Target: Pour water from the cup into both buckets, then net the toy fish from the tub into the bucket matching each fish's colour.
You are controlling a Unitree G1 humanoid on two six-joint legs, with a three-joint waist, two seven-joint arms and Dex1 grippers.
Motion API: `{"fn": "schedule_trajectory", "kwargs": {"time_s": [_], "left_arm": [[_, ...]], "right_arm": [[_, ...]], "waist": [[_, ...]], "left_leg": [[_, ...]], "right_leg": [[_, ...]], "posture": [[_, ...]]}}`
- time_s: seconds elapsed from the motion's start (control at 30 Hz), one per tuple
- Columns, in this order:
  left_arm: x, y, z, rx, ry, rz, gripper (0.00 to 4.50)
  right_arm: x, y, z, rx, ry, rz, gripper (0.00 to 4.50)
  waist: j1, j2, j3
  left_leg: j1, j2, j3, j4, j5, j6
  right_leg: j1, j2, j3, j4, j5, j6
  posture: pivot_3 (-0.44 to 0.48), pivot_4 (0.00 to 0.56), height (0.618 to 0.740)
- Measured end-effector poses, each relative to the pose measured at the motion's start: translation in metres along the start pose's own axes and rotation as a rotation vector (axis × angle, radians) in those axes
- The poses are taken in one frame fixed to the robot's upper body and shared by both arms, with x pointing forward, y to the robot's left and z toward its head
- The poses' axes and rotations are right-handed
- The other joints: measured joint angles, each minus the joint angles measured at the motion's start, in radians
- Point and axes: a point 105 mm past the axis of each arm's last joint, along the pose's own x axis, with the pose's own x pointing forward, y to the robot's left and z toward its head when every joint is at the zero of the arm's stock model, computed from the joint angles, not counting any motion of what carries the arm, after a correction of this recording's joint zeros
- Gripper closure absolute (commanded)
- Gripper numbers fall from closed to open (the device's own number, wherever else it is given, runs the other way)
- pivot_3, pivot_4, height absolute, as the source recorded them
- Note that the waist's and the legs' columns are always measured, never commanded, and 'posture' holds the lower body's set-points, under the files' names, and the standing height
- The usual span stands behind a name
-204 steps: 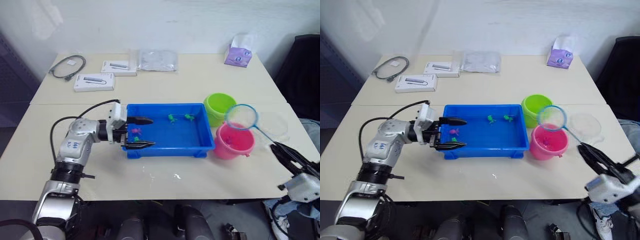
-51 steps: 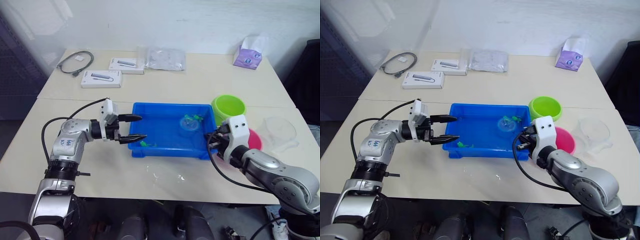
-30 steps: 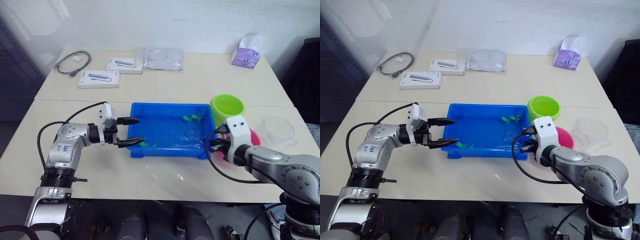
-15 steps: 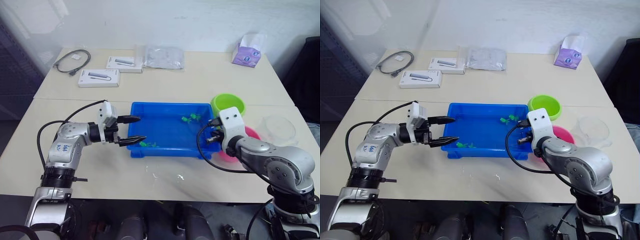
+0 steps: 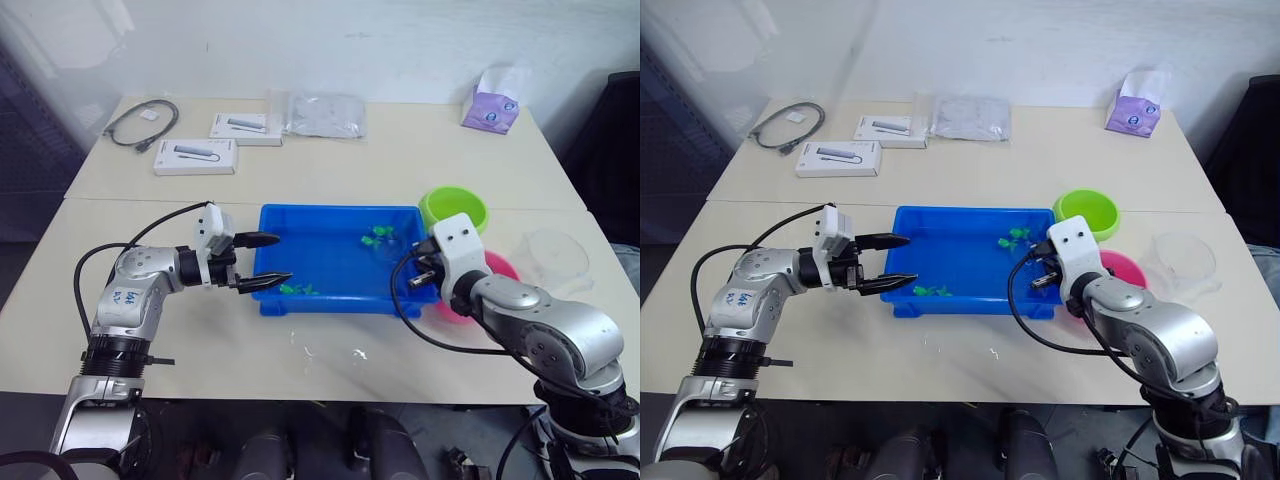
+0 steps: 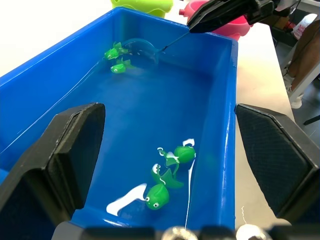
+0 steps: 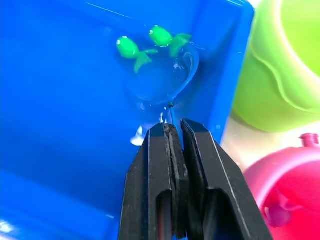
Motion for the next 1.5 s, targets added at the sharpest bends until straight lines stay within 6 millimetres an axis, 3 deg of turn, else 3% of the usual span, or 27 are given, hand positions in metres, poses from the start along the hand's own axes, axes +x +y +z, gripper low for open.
{"fn": "schedule_trajectory", "kwargs": {"time_s": [0.5, 0.87, 1.5], "left_arm": [[-0.001, 0.000, 0.000, 0.003, 0.001, -0.005, 0.05], [-0.002, 0.000, 0.000, 0.004, 0.006, -0.002, 0.05], [-0.020, 0.003, -0.008, -0.004, 0.031, 0.055, 0.05]], "right_arm": [[-0.008, -0.002, -0.004, 0.013, -0.013, 0.041, 4.50], [0.005, -0.017, -0.002, 0.089, 0.033, 0.024, 4.50], [0.028, 0.006, 0.009, 0.264, 0.017, 0.165, 4.50]], "waist": [[0.000, 0.000, 0.000], [0.000, 0.000, 0.000], [-0.004, 0.000, 0.000]], "left_leg": [[0.000, 0.000, 0.000, 0.000, 0.000, 0.000], [0.000, 0.000, 0.000, 0.000, 0.000, 0.000], [0.000, 0.000, 0.001, 0.000, 0.000, 0.000]], "right_leg": [[0.000, 0.000, 0.000, 0.000, 0.000, 0.000], [0.000, 0.000, -0.001, 0.001, 0.000, 0.000], [-0.001, 0.001, -0.001, 0.001, 0.000, 0.000]], "posture": [[0.000, 0.150, 0.740], [0.000, 0.150, 0.740], [0.000, 0.150, 0.740]]}}
